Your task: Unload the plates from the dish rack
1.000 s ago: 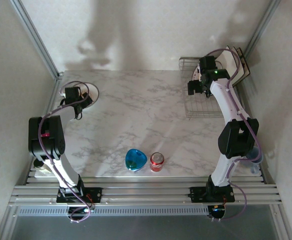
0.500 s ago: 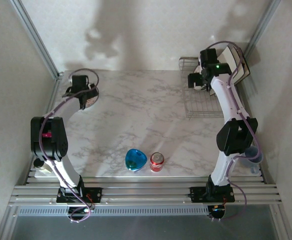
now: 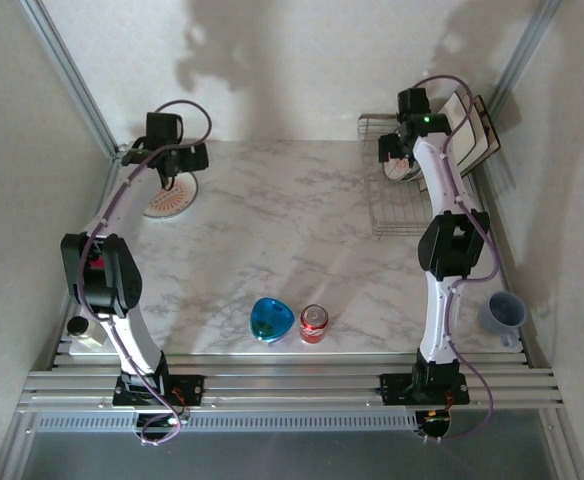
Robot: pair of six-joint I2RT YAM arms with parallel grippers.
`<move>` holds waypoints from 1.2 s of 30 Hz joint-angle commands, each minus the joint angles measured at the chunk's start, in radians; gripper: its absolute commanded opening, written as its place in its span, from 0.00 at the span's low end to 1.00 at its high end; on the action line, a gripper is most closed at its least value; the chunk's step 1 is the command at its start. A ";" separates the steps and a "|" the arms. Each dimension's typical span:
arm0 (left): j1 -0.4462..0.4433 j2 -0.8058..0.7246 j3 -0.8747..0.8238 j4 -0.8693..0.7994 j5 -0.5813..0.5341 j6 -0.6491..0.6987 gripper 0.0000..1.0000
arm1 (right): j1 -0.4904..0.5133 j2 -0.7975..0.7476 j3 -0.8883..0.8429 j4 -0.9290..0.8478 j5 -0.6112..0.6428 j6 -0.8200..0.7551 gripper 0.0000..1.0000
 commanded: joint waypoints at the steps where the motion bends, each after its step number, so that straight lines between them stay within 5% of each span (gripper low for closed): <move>1: -0.008 0.023 -0.007 -0.047 0.008 0.028 1.00 | -0.017 0.049 0.094 -0.025 0.020 -0.022 0.92; 26: -0.021 0.041 -0.015 -0.042 0.013 0.053 1.00 | -0.042 0.254 0.260 0.086 -0.003 -0.014 0.73; 36: -0.020 0.033 -0.014 -0.031 0.007 0.067 1.00 | -0.041 0.247 0.211 0.126 0.020 0.006 0.49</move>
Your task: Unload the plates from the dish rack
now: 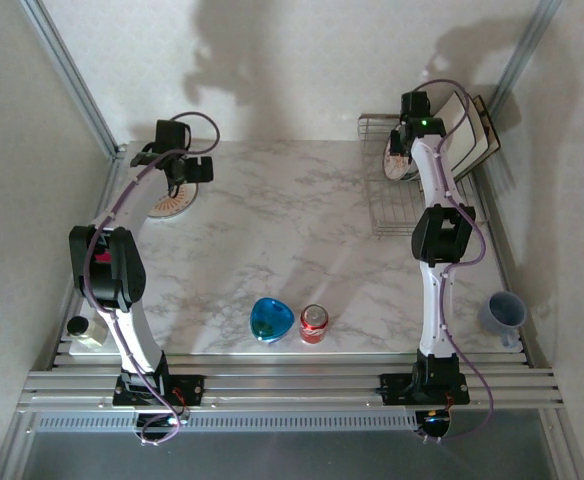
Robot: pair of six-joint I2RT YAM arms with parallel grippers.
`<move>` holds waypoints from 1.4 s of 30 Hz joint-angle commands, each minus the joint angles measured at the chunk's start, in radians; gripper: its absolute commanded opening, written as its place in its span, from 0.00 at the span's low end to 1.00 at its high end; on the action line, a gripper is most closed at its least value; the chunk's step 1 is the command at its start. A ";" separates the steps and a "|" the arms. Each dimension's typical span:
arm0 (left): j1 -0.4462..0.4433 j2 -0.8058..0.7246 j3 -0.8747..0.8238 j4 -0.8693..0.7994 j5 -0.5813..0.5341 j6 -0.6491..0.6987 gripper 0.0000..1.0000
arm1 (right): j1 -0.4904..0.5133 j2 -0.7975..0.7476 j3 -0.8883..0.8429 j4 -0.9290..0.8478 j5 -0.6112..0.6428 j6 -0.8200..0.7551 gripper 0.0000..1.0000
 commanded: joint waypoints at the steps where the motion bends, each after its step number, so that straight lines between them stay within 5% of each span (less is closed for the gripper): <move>1: -0.009 -0.006 0.015 -0.011 0.001 0.018 1.00 | 0.002 0.001 -0.020 0.029 0.019 0.009 0.47; 7: -0.008 -0.016 0.012 -0.012 0.002 0.010 0.99 | 0.002 0.005 -0.041 0.046 0.005 0.022 0.19; 14: -0.008 -0.020 0.004 -0.010 -0.004 0.013 0.99 | 0.004 -0.009 -0.063 0.062 -0.009 0.042 0.00; 26: -0.008 -0.030 -0.006 -0.001 0.005 0.011 1.00 | 0.020 -0.059 -0.070 0.055 0.007 0.042 0.00; 42: -0.009 -0.046 -0.018 0.010 0.032 -0.004 1.00 | 0.037 -0.313 -0.123 0.021 0.138 0.013 0.00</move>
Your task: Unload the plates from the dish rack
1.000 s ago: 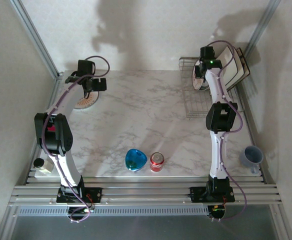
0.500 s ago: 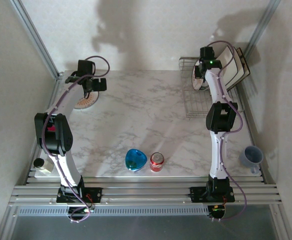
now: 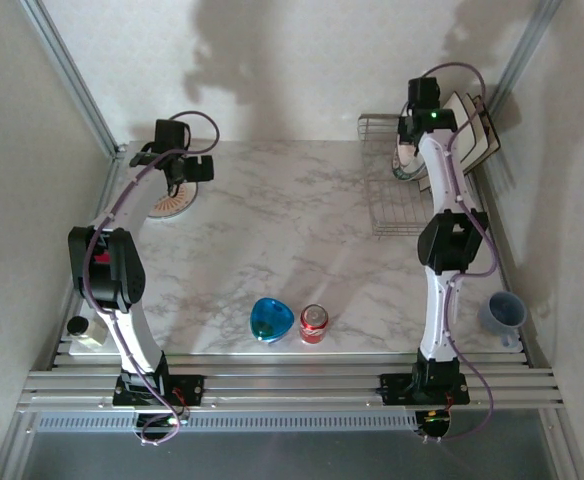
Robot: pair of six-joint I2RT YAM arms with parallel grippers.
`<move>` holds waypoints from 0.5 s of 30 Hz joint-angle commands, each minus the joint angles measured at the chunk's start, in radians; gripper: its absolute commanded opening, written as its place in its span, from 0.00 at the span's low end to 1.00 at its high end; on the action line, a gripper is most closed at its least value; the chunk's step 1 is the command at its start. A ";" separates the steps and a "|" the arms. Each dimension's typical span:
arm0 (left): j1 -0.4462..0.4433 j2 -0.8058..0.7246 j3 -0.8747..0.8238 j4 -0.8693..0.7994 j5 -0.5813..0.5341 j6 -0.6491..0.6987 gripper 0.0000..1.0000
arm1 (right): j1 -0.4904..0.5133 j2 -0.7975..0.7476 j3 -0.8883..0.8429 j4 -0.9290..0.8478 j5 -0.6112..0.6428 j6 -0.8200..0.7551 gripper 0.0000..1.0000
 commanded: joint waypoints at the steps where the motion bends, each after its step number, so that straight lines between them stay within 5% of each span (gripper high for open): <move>1: -0.009 -0.039 -0.017 0.002 0.017 -0.005 0.99 | 0.022 -0.130 -0.041 0.021 0.042 -0.015 0.00; 7: -0.009 -0.041 -0.024 0.010 0.021 -0.007 0.99 | 0.043 -0.306 -0.229 0.070 0.001 -0.005 0.00; 15: -0.009 -0.036 -0.038 0.022 0.035 -0.020 1.00 | 0.049 -0.587 -0.660 0.226 -0.355 0.148 0.00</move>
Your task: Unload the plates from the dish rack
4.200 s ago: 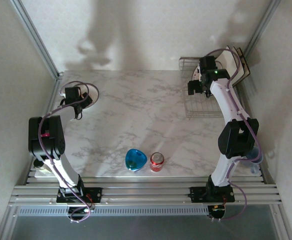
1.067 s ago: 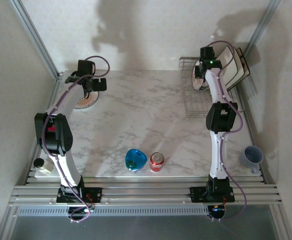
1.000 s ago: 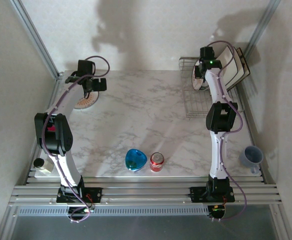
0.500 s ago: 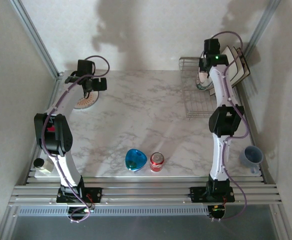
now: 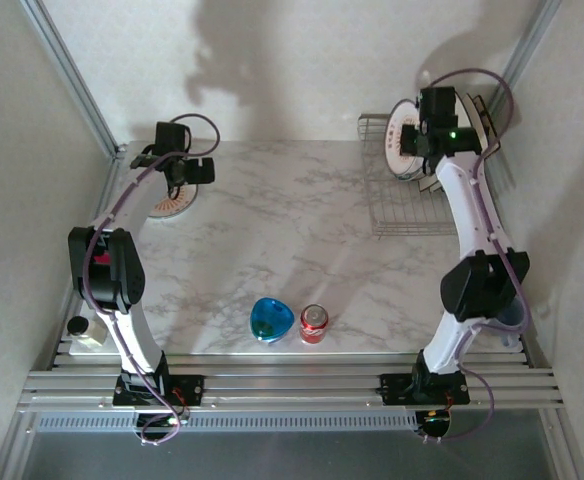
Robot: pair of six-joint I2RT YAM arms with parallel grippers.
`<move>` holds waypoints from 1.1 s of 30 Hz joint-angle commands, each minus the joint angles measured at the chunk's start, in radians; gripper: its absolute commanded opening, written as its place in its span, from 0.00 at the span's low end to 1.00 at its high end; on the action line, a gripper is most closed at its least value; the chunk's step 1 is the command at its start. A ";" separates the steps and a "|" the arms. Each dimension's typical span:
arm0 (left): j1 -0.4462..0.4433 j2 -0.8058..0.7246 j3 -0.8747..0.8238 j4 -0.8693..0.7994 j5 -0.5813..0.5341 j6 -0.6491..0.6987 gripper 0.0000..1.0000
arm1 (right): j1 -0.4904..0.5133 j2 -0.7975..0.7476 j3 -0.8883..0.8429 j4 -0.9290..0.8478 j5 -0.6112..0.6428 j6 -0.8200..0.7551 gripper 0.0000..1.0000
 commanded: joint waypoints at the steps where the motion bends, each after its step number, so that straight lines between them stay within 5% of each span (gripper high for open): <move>1: -0.011 -0.026 -0.007 0.006 0.029 -0.017 1.00 | 0.005 -0.096 -0.128 0.129 -0.227 0.099 0.00; 7: -0.013 -0.036 0.007 0.000 0.042 -0.013 1.00 | 0.020 -0.206 -0.346 0.291 -0.524 0.206 0.00; 13: -0.014 -0.074 -0.048 0.067 0.170 -0.038 1.00 | 0.058 -0.231 -0.530 0.542 -0.762 0.369 0.00; 26: -0.013 -0.084 -0.235 0.455 0.961 -0.279 1.00 | 0.116 -0.171 -0.614 0.827 -0.897 0.528 0.00; 33: -0.025 -0.106 -0.342 0.733 1.112 -0.455 1.00 | 0.155 -0.083 -0.555 0.889 -0.905 0.573 0.00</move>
